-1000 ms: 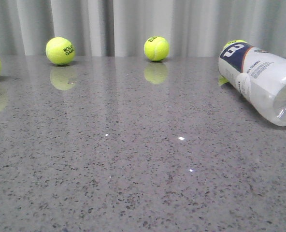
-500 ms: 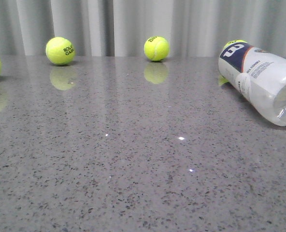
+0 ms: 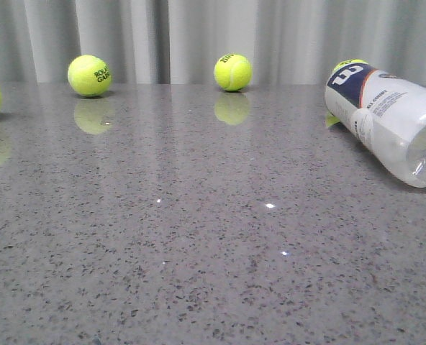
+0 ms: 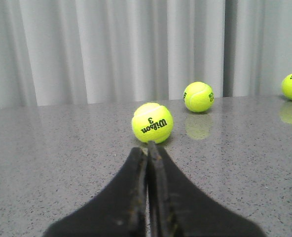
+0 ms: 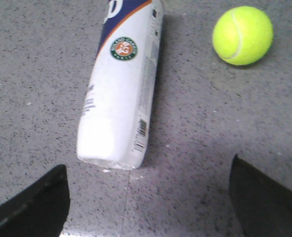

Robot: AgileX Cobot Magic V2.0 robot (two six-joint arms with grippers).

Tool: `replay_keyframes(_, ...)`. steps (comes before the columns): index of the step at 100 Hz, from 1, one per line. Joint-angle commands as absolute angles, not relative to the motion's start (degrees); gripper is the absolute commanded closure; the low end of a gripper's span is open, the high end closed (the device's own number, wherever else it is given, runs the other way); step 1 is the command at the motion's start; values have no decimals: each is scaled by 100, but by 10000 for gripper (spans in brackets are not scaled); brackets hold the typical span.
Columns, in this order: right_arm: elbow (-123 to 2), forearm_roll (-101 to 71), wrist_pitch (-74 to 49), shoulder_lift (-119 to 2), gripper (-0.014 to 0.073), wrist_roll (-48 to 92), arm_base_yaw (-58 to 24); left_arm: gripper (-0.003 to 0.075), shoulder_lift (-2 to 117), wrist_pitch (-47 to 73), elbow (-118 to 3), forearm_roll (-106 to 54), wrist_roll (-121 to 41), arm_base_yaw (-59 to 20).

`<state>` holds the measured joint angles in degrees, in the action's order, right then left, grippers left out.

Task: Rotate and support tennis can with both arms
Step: 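Lower the right gripper over the white Wilson can and close on it, then lift the can with the right gripper and carry it toward the table center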

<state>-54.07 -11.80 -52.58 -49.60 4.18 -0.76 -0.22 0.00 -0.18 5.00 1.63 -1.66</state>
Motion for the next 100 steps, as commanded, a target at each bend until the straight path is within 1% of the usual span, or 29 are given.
replay_keyframes(1,-5791,-1546,-4765,-5333,-53,708,-51,741,-241,-432,254,510,225,-150)
replay_keyframes(12,-6097,-1661,-4593,-5954,-53,820,-85,741,-241,-432,254,510,225,-150)
replay_keyframes(39,-6848,-1656,-4208,-7462,-53,975,-550,741,-241,-432,254,510,225,-150)
replay_keyframes(60,-7169,-1650,-4063,-8391,-53,975,-567,741,-241,-432,254,510,225,-150)
replay_keyframes(79,-7174,-1657,-4029,-8968,-53,975,-567,741,-241,-432,254,510,225,-150)
replay_keyframes(93,-7174,-1657,-4119,-9085,-52,975,-567,741,-241,-432,254,510,225,-150)
replay_keyframes(100,-7174,-1657,-4127,-9085,-28,981,-567,741,-241,-432,254,510,225,-150)
